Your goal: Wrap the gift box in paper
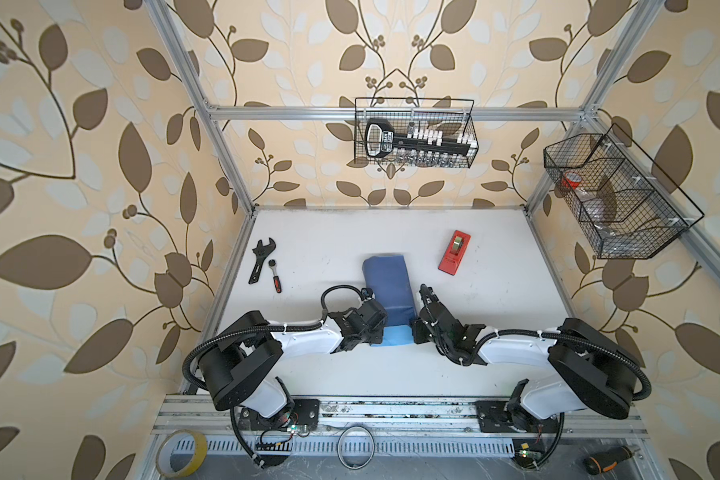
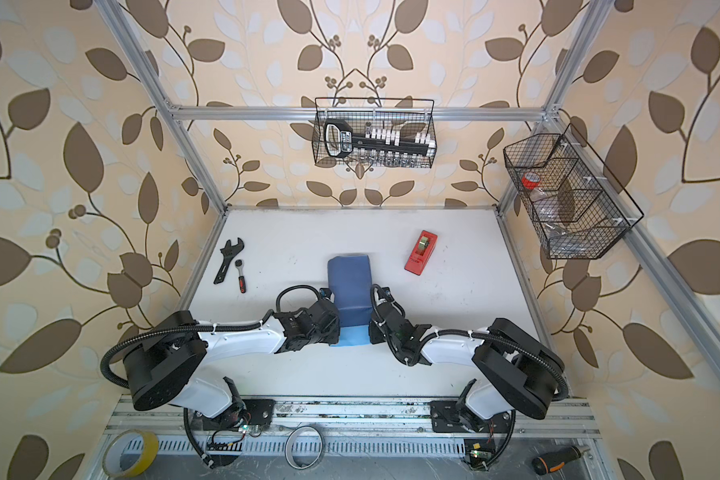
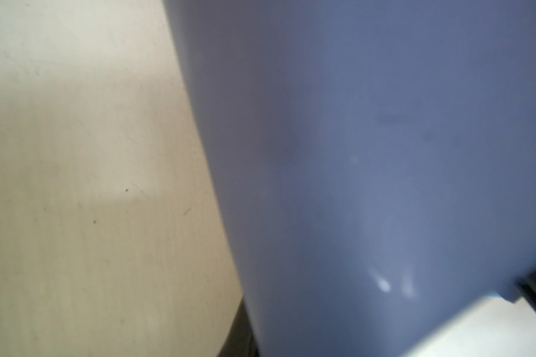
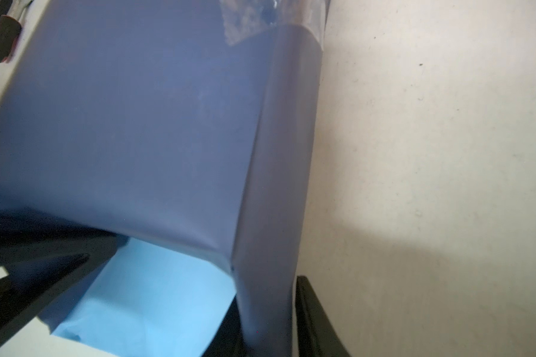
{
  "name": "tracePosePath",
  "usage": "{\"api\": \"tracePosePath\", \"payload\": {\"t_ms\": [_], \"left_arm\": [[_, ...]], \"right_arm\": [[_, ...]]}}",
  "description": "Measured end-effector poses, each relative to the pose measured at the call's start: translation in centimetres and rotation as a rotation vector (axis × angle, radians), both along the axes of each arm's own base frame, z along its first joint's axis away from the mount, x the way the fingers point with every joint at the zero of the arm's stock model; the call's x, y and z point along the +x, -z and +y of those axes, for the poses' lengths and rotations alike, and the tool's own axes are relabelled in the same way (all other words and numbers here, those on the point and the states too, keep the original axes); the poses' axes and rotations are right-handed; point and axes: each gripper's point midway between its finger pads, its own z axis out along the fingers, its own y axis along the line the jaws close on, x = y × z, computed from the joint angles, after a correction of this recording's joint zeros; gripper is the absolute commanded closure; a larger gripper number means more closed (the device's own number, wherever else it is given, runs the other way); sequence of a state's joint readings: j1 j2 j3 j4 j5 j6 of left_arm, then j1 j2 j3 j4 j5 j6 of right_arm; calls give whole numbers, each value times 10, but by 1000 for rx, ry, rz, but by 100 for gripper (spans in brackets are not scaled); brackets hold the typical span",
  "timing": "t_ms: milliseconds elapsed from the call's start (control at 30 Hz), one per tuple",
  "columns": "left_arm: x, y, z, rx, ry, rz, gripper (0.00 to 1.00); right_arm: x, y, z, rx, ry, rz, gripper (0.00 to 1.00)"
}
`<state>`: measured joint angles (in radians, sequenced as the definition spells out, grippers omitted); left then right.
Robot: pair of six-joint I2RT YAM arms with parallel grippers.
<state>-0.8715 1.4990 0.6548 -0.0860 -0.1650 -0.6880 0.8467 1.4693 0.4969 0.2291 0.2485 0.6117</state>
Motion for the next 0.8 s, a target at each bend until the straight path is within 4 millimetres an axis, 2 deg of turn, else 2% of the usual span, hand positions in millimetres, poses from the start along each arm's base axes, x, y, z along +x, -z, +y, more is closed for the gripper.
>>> {"api": "tracePosePath", "payload": {"t_ms": [267,400,500,800], "left_arm": [[0,0,0,0,0,0,100],[0,0,0,0,-1,0,100],[0,0,0,0,-1,0,95],[0,0,0,-12,-16,7,70]], "right_arm": [[-8,8,-3,-12,0,14,69],[-10,10,-5,-20,4,16,74],[-9,9,-5,-18,12,12,78],[-2,8,-9,-25,55,-20,83]]}}
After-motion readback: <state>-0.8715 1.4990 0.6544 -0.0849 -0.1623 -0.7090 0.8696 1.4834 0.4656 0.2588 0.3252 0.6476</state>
